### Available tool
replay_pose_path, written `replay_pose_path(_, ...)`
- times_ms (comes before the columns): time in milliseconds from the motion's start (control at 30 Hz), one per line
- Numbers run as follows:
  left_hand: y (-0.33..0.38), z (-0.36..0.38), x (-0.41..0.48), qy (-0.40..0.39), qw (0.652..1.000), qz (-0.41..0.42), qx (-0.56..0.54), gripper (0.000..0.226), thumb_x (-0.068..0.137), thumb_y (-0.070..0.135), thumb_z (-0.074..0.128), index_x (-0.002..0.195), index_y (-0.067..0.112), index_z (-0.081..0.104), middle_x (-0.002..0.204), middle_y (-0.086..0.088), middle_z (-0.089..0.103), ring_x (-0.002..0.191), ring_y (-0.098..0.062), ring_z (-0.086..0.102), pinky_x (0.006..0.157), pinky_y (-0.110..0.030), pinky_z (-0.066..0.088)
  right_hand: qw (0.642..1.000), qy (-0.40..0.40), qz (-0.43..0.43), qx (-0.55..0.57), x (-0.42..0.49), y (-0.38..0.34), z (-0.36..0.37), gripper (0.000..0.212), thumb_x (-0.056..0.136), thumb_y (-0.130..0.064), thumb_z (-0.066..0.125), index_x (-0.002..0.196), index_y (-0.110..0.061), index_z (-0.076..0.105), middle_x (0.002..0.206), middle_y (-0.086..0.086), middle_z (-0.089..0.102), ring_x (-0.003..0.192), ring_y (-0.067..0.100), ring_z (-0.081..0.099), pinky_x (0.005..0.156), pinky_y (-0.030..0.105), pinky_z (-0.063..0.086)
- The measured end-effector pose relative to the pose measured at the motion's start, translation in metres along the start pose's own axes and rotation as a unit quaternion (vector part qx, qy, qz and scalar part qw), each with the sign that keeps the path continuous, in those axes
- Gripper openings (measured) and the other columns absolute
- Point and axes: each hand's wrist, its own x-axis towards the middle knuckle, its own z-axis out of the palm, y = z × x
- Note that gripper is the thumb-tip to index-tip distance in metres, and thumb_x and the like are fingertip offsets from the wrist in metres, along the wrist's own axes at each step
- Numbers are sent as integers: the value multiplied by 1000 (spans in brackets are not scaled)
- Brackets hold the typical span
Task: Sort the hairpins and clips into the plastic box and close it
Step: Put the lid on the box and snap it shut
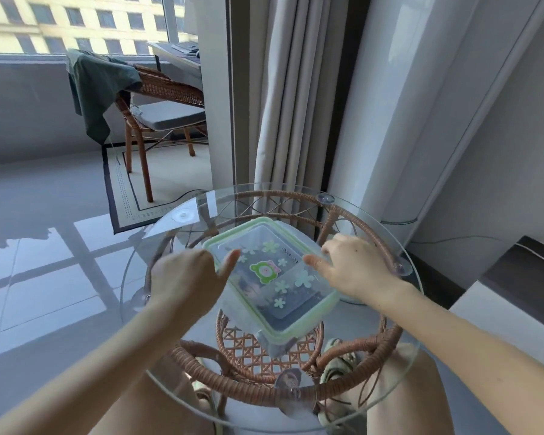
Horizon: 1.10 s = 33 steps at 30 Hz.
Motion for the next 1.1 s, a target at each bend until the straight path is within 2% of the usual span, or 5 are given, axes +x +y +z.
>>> replay_pose_path(133,11,16,-29,-146,985,-28,-91,66,84,65,11,46,15,33,46,1,35,40,-14,35,53,-29,46,997,-24,-13,66,8,0,25,47,95,-48,28,58,-21,33,85,13,61,86,33,58,67,35,36)
replay_pose_path(367,19,21,-10,-136,977,-41,-156,62,98,39,11,48,12,38,52,-3,40,49,-13,41,47,-22,27,987,-107,-15,118,25,12,21,56,98,-46,21,54,-15,39,60,3,50,71,29,53,80,42,46)
replay_pose_path(667,8,28,10,-165,960,-15,-227,55,98,35,15,51,13,33,51,-1,38,46,-14,37,45,-22,30,904,-217,40,366,16,16,26,55,98,-41,29,95,-4,71,105,15,71,99,28,64,97,48,44)
replay_pose_path(833,3,30,19,-182,955,-10,-234,55,98,36,16,52,13,36,53,-3,39,51,-16,40,51,-29,33,866,-234,77,435,8,16,31,58,96,-47,29,72,-5,61,48,4,47,41,17,41,44,28,34)
replay_pose_path(1100,-2,31,22,-197,957,-10,-213,65,97,41,16,71,-2,56,74,-21,58,73,-34,58,73,-36,46,851,-149,109,491,-8,5,38,65,97,-43,31,43,-18,56,30,-13,39,28,-2,38,35,6,29)
